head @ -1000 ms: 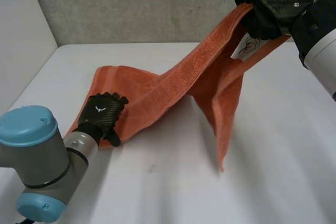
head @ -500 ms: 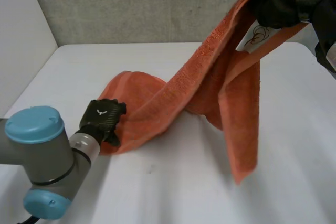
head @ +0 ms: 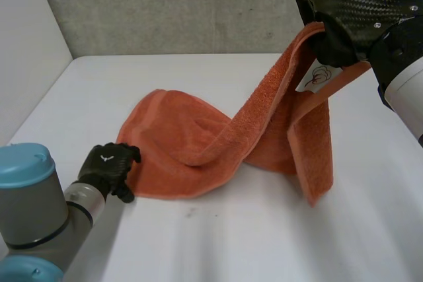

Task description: Fold the laundry

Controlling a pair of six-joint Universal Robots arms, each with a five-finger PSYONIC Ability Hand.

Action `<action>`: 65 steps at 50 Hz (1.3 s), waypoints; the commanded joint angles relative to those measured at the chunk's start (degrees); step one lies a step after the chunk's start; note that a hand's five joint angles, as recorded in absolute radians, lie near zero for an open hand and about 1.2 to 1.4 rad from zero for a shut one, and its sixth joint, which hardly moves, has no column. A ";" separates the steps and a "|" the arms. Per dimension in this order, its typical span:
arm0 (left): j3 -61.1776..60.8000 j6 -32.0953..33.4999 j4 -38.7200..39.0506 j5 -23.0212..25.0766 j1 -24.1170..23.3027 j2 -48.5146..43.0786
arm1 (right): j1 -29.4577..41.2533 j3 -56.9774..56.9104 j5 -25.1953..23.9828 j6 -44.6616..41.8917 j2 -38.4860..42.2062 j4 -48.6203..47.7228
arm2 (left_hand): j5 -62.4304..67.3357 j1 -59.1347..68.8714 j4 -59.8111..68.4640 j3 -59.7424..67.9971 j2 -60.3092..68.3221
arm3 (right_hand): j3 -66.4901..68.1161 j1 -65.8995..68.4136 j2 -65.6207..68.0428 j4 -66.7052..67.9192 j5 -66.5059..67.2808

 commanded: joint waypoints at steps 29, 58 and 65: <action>6.32 7.98 1.56 0.02 2.87 -8.44 | -0.31 2.82 -0.32 -0.10 0.83 -2.17 | 3.94 3.13 3.64 3.33 3.37 | 12.09 24.30 13.08 11.64 13.57; 10.54 10.36 6.04 0.19 2.87 -11.16 | -0.23 2.91 -0.32 -0.10 1.53 -2.17 | 26.97 26.15 26.67 26.36 26.40 | 12.09 24.30 13.08 11.64 13.57; 11.42 10.36 6.04 0.19 2.87 -11.96 | -0.23 3.08 -0.32 -0.10 1.71 -2.17 | 45.63 44.81 45.33 45.02 45.06 | 12.09 24.30 13.08 11.64 13.57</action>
